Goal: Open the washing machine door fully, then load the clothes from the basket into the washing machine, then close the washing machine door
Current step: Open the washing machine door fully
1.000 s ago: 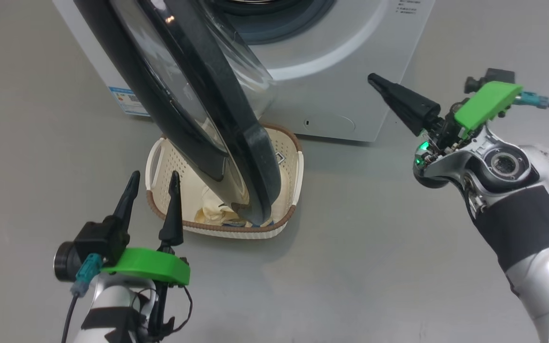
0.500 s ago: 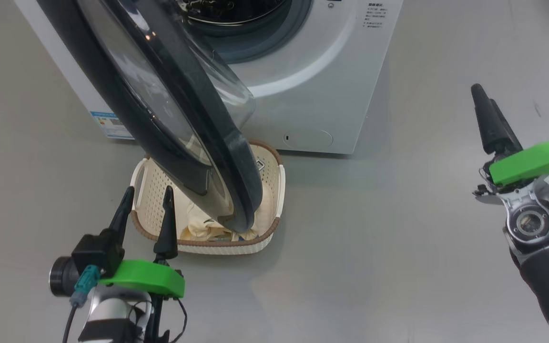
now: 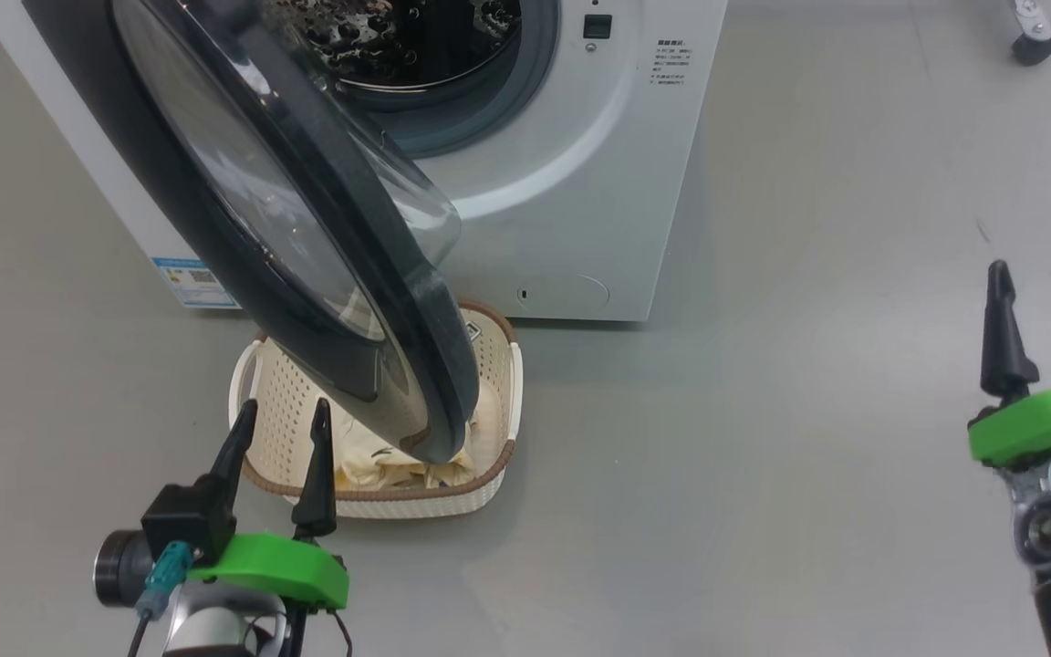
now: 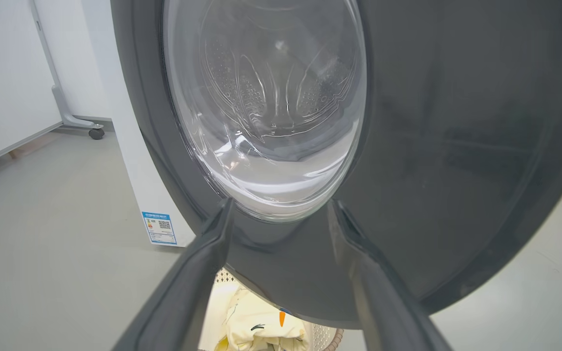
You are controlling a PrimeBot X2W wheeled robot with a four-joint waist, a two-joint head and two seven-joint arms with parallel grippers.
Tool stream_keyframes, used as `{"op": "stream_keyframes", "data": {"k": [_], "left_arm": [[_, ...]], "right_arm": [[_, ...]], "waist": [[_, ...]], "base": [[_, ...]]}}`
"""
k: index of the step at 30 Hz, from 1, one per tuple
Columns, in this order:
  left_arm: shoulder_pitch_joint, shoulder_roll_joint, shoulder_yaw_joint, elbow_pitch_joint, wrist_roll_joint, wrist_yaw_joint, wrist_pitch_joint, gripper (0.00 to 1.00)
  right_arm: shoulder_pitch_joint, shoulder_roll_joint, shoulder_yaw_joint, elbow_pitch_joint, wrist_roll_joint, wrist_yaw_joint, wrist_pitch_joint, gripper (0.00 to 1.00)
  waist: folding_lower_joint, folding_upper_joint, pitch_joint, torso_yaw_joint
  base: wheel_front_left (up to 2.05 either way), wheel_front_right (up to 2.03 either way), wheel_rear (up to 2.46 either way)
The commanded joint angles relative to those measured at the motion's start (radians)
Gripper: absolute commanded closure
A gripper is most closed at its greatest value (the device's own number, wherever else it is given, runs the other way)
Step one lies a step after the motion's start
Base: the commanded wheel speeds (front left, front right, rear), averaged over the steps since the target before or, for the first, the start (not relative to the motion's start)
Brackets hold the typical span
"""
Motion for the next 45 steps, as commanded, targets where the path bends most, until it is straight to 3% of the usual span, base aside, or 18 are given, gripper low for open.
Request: {"op": "stream_keyframes", "data": {"k": [1,5,17,25,45], "left_arm": [[-0.029,0.015,0.032,-0.029,0.008,-0.006,-0.007,0.0],[-0.028,0.015,0.033,-0.03,0.009,-0.007,-0.007,0.0],[-0.026,0.015,0.033,-0.023,0.008,-0.008,-0.007,0.0],[-0.021,0.015,0.035,-0.023,0.004,-0.002,-0.007,0.0],[-0.03,0.015,0.035,-0.024,0.002,-0.002,-0.007,0.0]], "right_arm": [[0.011,0.011,-0.005,-0.049,-0.059,0.0,-0.009,0.0],[0.076,0.073,-0.071,-0.12,-0.222,0.0,-0.009,0.0],[0.225,0.18,-0.113,-0.309,-0.443,0.0,0.043,0.0],[0.285,0.187,-0.099,-0.374,-0.435,0.0,0.072,0.0],[0.289,0.188,-0.098,-0.382,-0.428,0.0,0.085,0.0]], "waist": [[0.0001,-0.0001,0.001,-0.003],[0.0001,-0.0001,0.003,-0.008],[0.0001,-0.0001,0.002,-0.008],[0.0001,-0.0001,0.006,-0.018],[0.0001,-0.0001,0.012,-0.021]], "base": [[0.0,0.0,0.0],[0.0,0.0,0.0],[0.0,0.0,0.0],[0.0,0.0,0.0],[0.0,0.0,0.0]]}}
